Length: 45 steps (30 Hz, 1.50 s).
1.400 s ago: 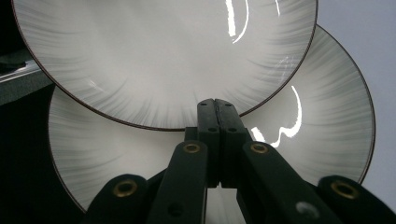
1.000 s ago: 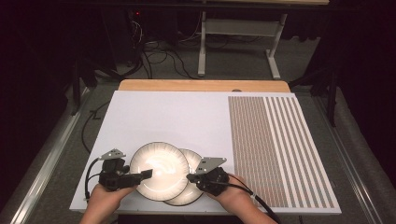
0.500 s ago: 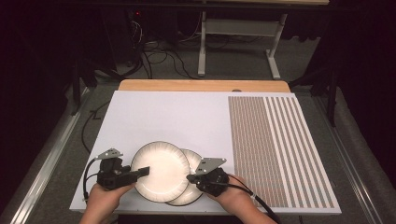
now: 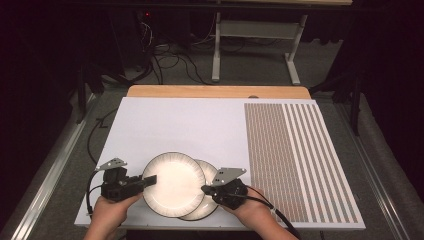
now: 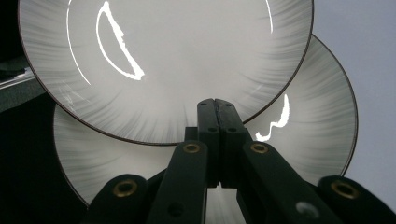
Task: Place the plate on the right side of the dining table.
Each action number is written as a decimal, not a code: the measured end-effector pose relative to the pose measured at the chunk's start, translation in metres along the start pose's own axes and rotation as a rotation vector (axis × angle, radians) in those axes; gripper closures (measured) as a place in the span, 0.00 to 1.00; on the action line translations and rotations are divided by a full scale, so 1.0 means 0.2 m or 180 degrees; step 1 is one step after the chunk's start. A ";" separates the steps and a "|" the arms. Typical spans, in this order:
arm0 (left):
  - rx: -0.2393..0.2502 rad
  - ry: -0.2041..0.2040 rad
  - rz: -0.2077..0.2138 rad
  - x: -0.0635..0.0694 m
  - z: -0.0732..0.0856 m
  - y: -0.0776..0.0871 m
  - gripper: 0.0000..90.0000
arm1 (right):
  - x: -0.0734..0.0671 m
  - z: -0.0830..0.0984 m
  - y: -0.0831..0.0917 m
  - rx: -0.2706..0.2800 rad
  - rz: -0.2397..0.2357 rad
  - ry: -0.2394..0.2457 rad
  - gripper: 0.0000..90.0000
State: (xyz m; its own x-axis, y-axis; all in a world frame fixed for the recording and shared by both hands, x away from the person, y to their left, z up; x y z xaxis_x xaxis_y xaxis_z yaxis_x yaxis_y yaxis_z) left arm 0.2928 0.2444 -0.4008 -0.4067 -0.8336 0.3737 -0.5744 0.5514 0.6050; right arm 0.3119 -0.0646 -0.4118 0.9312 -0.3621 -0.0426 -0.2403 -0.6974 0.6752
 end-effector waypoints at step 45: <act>0.0276 0.0193 0.0506 0.00 0.00 0.03 0.86 | 0.04 0.01 0.15 0.0281 0.0160 -0.0118 1.00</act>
State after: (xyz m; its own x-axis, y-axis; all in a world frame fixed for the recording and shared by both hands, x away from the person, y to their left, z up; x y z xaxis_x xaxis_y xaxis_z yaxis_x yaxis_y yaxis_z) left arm 0.2896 0.2489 -0.3966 -0.4552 -0.7346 0.5031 -0.5664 0.6749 0.4729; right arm 0.3115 -0.0888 -0.3931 0.9069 -0.4195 -0.0386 -0.3112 -0.7290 0.6097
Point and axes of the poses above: each handheld gripper's, and its own axes: y roughly backward along the jaws, z roughly out of its underside, x roughly to its right, the point moved 1 cm from there along -y, roughly forward along the jaws, and after that the axes turned 4 degrees about -z, right-handed, at the moved point
